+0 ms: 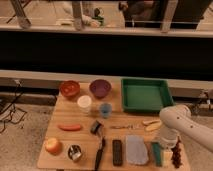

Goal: Place sponge in plastic cup

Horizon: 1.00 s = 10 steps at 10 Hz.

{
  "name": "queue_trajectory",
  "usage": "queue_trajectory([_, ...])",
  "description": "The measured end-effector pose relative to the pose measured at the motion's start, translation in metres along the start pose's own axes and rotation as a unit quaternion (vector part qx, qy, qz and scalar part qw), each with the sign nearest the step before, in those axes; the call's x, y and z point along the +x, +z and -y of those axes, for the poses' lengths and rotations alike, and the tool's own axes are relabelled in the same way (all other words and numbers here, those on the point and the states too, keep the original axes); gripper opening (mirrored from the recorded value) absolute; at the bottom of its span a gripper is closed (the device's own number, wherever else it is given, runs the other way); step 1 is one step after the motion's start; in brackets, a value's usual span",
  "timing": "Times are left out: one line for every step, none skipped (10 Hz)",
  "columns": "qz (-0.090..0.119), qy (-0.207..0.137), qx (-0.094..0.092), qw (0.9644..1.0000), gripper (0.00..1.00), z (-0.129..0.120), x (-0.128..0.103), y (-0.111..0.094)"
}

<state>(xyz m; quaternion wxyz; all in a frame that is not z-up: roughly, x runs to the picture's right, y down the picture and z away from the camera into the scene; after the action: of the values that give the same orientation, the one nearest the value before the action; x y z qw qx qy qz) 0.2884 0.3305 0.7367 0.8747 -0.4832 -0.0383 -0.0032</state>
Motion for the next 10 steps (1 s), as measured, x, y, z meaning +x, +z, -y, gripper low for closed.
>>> queue_trajectory([0.000,-0.003,-0.001,1.0000,0.75,-0.0006,-0.0015,0.0018])
queue_trajectory([0.000,-0.005,-0.002,1.0000,0.66,-0.0007,-0.0026,0.0027])
queue_trajectory([0.000,-0.006,-0.003,1.0000,0.58,-0.0010,-0.0036,0.0040])
queue_trajectory([0.000,-0.008,-0.005,1.0000,0.44,-0.0013,-0.0048,0.0063])
queue_trajectory([0.000,-0.009,-0.006,0.9999,0.36,-0.0014,-0.0051,0.0075])
queue_trajectory([0.000,-0.010,-0.006,0.9999,0.28,-0.0014,-0.0055,0.0083])
queue_trajectory([0.000,-0.010,-0.006,0.9999,0.18,-0.0013,-0.0056,0.0082])
queue_trajectory([0.000,-0.010,-0.007,0.9999,0.06,-0.0016,-0.0056,0.0070])
queue_trajectory([0.000,-0.010,-0.007,0.9999,0.02,-0.0018,-0.0056,0.0067])
queue_trajectory([0.000,-0.011,-0.007,0.9999,0.00,-0.0020,-0.0055,0.0067])
